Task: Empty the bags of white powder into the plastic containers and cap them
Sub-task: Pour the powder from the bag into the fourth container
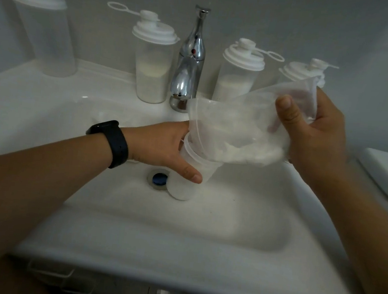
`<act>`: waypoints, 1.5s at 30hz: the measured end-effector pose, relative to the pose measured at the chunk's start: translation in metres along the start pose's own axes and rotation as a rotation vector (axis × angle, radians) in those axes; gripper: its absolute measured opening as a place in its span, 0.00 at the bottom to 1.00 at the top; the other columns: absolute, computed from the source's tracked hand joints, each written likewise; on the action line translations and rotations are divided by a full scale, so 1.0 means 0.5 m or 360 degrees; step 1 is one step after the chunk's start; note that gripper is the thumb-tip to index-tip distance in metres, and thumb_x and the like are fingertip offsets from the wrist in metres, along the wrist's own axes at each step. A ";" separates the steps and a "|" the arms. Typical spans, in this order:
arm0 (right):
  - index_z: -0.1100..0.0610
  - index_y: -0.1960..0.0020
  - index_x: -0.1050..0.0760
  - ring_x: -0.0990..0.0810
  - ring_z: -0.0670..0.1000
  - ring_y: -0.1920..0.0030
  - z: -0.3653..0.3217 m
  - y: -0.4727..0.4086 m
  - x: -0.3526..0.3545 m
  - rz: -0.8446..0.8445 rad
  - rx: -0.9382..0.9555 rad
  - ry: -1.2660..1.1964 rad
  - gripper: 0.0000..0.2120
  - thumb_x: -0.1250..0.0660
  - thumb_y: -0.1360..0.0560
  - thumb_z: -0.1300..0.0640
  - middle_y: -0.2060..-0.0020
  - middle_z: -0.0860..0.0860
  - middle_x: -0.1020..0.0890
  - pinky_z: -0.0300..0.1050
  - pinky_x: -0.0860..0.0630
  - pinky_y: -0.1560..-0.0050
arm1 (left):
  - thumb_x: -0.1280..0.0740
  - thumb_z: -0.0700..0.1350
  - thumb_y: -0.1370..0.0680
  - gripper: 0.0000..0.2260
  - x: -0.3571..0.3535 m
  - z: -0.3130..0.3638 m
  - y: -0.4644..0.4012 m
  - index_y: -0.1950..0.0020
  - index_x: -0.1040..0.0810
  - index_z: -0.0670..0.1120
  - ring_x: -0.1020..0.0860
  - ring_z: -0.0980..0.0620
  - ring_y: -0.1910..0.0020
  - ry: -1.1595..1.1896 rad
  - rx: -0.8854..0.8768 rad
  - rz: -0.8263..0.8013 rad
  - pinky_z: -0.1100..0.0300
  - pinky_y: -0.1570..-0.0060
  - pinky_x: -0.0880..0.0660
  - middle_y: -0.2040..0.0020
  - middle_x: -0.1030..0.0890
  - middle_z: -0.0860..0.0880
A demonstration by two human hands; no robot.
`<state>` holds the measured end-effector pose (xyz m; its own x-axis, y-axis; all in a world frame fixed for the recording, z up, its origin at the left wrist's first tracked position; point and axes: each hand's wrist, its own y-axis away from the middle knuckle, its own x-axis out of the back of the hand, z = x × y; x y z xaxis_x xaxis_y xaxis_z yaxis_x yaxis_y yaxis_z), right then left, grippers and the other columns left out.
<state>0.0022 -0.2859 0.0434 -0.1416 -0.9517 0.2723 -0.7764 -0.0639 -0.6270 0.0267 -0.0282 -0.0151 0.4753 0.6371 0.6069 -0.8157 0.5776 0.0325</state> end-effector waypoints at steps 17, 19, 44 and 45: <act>0.50 0.47 0.21 0.23 0.47 0.73 0.010 0.002 -0.009 -0.0038 -0.0305 -0.0124 0.13 0.35 0.23 0.42 0.68 0.45 0.18 0.38 0.32 0.80 | 0.21 0.58 0.34 0.30 0.003 -0.013 -0.005 0.34 0.24 0.57 0.18 0.56 0.41 0.0765 0.0041 -0.0129 0.60 0.45 0.22 0.41 0.17 0.56; 0.49 0.47 0.21 0.22 0.47 0.73 0.015 0.003 -0.010 -0.0055 -0.0338 -0.0127 0.13 0.35 0.23 0.41 0.67 0.46 0.18 0.39 0.31 0.80 | 0.28 0.53 0.29 0.23 0.010 -0.013 -0.006 0.33 0.22 0.55 0.18 0.52 0.41 0.0796 0.0101 -0.0073 0.57 0.44 0.22 0.39 0.16 0.52; 0.45 0.43 0.20 0.16 0.48 0.62 0.009 0.038 0.006 -0.0109 -0.0700 0.0056 0.16 0.36 0.20 0.36 0.56 0.47 0.14 0.43 0.26 0.74 | 0.24 0.43 0.24 0.03 -0.003 0.050 0.047 0.52 0.12 0.47 0.15 0.45 0.49 0.0581 0.0125 0.0733 0.60 0.49 0.18 0.53 0.12 0.48; 0.46 0.43 0.19 0.17 0.45 0.65 0.015 0.041 0.008 -0.0122 -0.0723 0.0075 0.17 0.35 0.21 0.35 0.59 0.46 0.14 0.43 0.27 0.74 | 0.25 0.43 0.23 0.02 -0.002 0.047 0.044 0.52 0.12 0.47 0.15 0.45 0.50 0.0575 0.0119 0.0735 0.60 0.49 0.17 0.54 0.12 0.47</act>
<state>-0.0097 -0.2932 0.0261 -0.0928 -0.9340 0.3449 -0.9746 0.0143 -0.2235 0.0006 -0.0283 0.0036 0.1370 0.9551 0.2629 -0.9797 0.1699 -0.1068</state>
